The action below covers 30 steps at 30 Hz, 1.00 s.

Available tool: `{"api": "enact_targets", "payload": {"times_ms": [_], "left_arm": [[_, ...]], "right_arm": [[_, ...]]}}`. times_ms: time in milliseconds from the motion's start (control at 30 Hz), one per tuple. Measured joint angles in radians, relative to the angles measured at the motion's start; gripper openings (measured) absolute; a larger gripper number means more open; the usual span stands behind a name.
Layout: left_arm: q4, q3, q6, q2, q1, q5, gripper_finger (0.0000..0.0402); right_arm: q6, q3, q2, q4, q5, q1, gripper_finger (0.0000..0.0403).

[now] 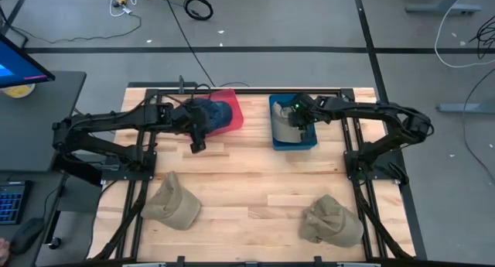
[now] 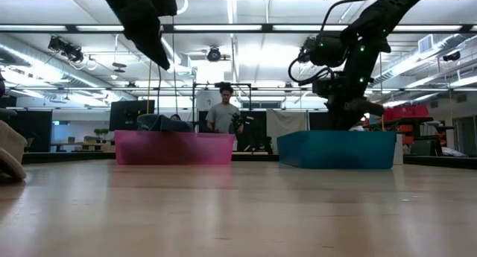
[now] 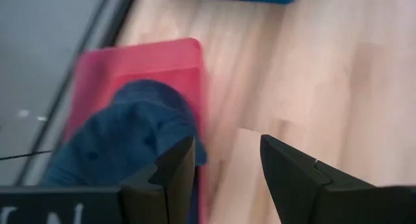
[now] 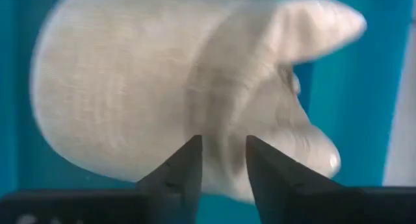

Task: Pick & Place hat
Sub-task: Put the middle brown cap into the blue bin, then put the left brown cap into the blue bin

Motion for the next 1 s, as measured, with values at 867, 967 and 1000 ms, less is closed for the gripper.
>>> {"api": "enact_targets", "payload": {"times_ms": [867, 967, 1000], "left_arm": [[-0.080, -0.253, -1.171, -0.051, -0.646, 0.020, 0.0178], [-0.045, -0.307, -1.323, -0.051, -0.749, 0.007, 0.0178], [-0.052, -0.316, -1.359, -0.051, -0.779, 0.003, 0.0178]], "right_arm": [[0.756, 0.000, -0.357, 0.238, -0.378, 0.475, 0.0178], [0.719, 0.000, -0.323, 0.284, -0.378, 0.520, 0.0178], [0.708, 0.000, -0.308, 0.298, -0.378, 0.532, 0.0178]]}}
